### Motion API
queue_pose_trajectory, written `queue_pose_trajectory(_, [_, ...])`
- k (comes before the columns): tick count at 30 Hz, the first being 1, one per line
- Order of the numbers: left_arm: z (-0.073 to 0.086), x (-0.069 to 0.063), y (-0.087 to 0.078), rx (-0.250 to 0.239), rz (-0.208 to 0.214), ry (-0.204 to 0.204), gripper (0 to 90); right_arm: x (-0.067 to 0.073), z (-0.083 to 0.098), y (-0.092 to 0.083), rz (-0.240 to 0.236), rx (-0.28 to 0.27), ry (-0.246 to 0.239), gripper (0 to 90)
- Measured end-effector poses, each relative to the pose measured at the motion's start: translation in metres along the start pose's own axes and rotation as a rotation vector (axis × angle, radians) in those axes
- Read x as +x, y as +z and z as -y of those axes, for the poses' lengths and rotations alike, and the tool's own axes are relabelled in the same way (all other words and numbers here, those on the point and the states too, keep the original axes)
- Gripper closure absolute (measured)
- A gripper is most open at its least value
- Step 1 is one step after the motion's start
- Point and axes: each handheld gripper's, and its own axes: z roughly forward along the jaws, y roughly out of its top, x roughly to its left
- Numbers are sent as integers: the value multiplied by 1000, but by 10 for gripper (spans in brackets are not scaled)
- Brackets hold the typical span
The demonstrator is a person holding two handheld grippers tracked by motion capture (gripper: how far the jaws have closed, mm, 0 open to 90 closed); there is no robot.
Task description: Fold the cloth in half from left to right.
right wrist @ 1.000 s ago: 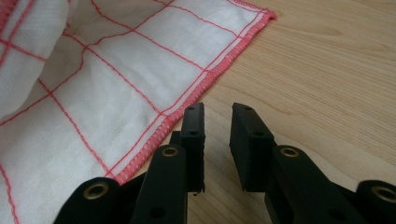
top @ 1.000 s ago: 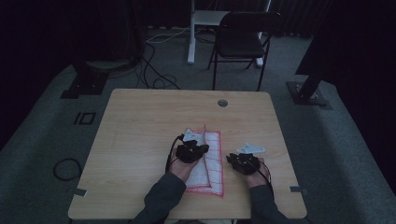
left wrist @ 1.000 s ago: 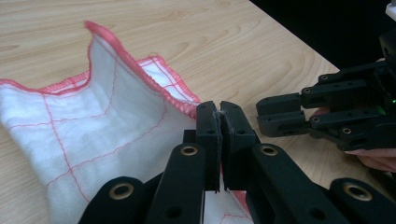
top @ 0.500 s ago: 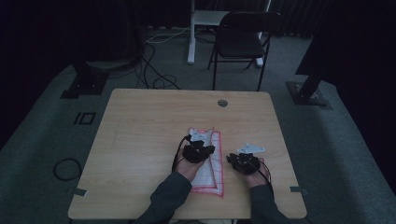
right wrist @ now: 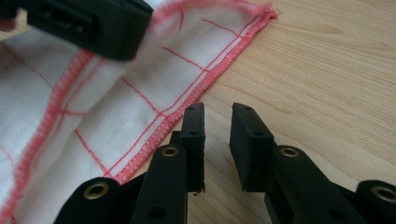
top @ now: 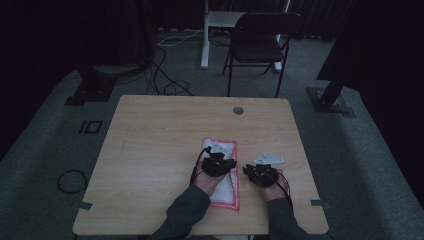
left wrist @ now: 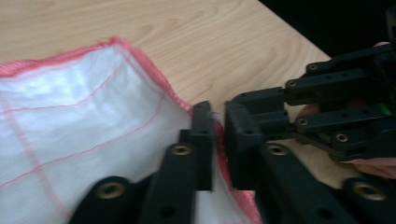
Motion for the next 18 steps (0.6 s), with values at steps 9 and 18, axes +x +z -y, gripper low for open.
queue_pose_trajectory(9, [-1, 1, -18, -34, -17, 19, 746, 5, -4, 0, -7, -11, -8, 738])
queue_pose_trajectory(18, [13, 10, -45, -32, -60, 41, 745, 20, -16, -2, -17, -40, -42, 716])
